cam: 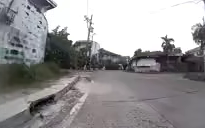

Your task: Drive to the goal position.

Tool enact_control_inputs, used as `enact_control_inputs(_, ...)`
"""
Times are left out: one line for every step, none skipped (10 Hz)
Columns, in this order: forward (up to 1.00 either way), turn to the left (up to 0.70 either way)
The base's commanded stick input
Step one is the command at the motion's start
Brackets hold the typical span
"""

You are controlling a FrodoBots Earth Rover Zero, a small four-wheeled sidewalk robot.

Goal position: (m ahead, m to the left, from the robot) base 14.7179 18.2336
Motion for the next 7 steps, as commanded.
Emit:
enact_control_inputs(1.0, -0.03)
enact_control_inputs(1.0, -0.28)
enact_control_inputs(1.0, -0.4)
enact_control_inputs(1.0, -0.4)
enact_control_inputs(1.0, -0.2)
enact_control_inputs(1.0, 0.0)
enact_control_inputs(1.0, 0.0)
